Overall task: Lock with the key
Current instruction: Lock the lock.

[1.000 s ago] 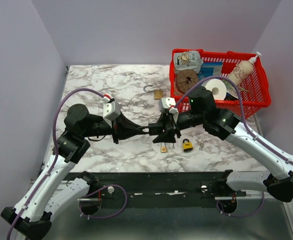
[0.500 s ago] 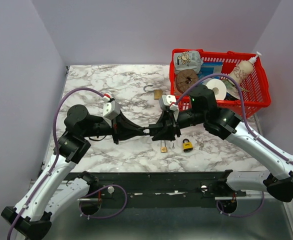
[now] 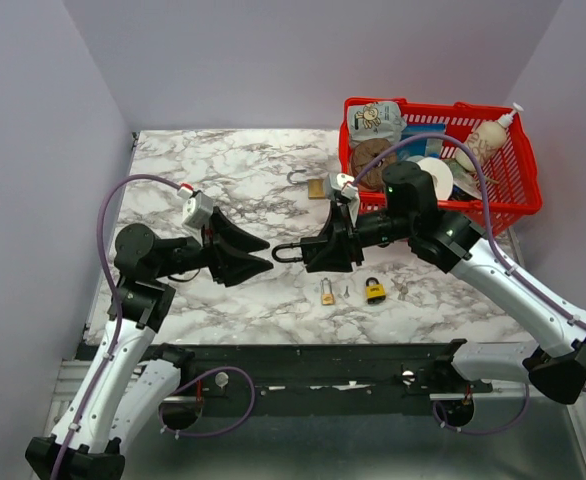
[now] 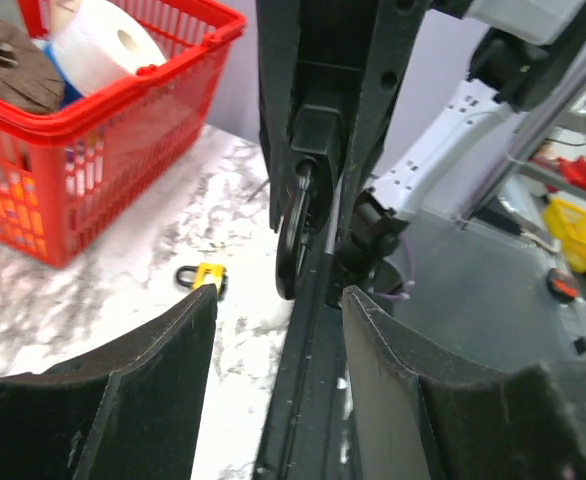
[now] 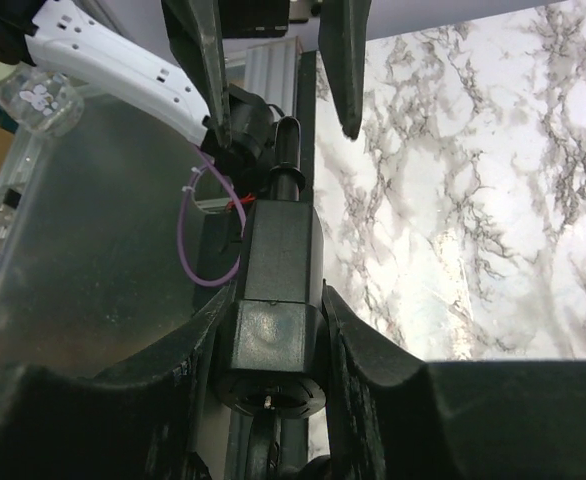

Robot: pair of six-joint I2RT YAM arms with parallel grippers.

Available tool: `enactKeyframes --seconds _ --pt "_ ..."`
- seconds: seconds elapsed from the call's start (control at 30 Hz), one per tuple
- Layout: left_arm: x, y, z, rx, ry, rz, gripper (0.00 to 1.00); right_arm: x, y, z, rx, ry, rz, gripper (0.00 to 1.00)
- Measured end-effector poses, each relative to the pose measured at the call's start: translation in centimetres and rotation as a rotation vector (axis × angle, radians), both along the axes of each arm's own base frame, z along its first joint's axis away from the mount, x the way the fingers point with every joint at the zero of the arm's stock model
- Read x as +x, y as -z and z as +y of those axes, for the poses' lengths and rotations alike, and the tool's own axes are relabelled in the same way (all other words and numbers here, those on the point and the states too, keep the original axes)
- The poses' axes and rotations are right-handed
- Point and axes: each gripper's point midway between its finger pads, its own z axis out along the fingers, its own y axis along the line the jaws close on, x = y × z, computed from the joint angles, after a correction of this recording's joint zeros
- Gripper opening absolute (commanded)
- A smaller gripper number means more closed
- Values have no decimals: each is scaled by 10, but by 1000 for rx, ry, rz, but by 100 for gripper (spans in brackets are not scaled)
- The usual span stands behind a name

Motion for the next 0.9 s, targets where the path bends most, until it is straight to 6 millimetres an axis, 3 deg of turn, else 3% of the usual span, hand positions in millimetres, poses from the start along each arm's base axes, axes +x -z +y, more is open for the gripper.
enactKeyframes --seconds 0.13,0.3,0.73,0.9 --pt "-5 2 0 -28 25 21 57 -4 -3 1 11 -14 23 1" --pt "-6 -8 -1 -54 32 1 44 -6 -3 3 16 -35 46 1" --pt "-3 -6 -4 -58 45 37 48 -6 0 7 15 -54 66 1" --pt "-8 -2 -9 -51 75 51 40 -7 -1 7 19 -62 65 1"
